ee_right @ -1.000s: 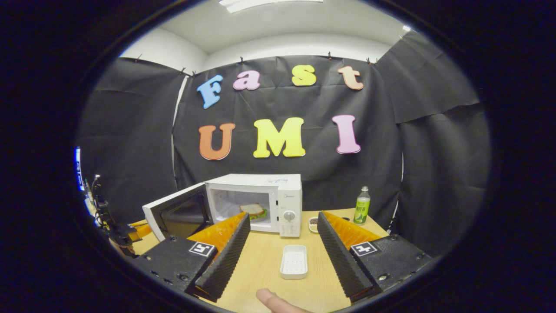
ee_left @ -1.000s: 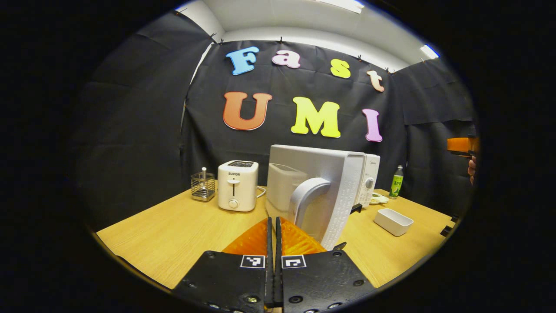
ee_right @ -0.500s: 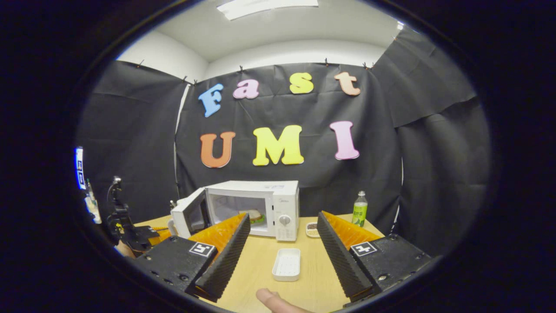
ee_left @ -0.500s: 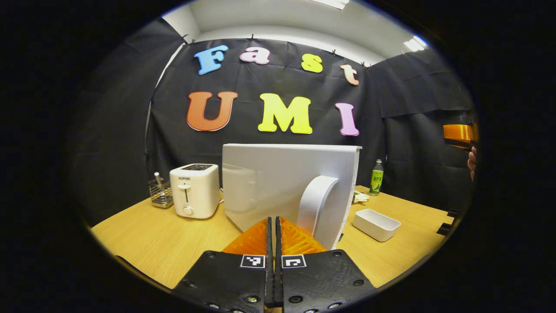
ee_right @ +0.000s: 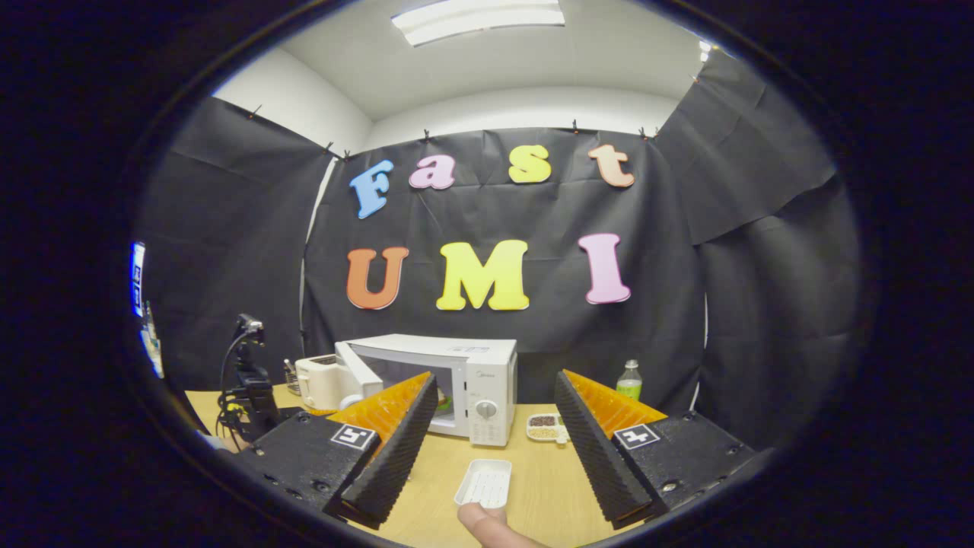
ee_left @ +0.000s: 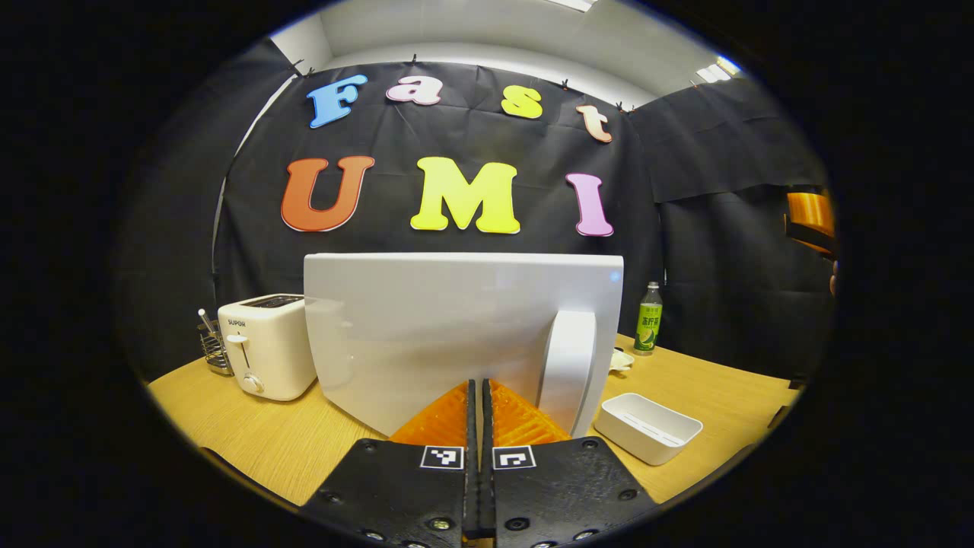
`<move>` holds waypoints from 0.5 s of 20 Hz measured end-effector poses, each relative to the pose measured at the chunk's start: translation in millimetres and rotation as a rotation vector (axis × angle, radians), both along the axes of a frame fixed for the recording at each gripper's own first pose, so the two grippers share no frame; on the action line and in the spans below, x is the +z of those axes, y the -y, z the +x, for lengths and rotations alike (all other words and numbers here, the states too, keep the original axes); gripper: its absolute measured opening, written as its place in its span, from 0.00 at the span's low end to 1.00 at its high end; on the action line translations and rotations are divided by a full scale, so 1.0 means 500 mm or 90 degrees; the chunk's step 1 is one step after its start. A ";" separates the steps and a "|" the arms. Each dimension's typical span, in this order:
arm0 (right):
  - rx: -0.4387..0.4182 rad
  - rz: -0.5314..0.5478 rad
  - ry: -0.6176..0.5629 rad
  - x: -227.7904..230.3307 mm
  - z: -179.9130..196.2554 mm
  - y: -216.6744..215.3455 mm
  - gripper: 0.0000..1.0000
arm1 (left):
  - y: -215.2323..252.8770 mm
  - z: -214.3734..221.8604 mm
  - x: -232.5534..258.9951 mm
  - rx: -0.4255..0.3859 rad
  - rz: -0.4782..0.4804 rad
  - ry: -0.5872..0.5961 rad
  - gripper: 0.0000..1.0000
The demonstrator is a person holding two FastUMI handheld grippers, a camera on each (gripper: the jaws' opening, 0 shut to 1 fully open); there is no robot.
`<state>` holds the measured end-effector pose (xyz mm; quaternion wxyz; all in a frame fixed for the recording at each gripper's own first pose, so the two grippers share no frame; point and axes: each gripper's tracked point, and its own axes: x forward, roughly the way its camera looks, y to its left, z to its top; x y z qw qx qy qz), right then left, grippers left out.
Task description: Open the microwave oven with the left hand, put the food in, and close the microwave oven.
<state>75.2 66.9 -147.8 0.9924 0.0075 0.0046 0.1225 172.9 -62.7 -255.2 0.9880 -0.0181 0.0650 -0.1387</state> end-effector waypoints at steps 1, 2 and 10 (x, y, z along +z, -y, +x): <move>-0.003 -0.004 -0.010 -0.016 0.014 0.008 0.98 | 0.012 0.013 0.000 0.003 0.006 -0.001 0.00; -0.017 -0.011 -0.019 -0.028 0.028 0.026 0.98 | 0.026 0.031 -0.004 0.002 0.010 -0.002 0.00; -0.041 0.001 -0.046 -0.082 0.100 0.053 0.92 | 0.094 0.162 -0.036 0.008 0.028 -0.011 0.00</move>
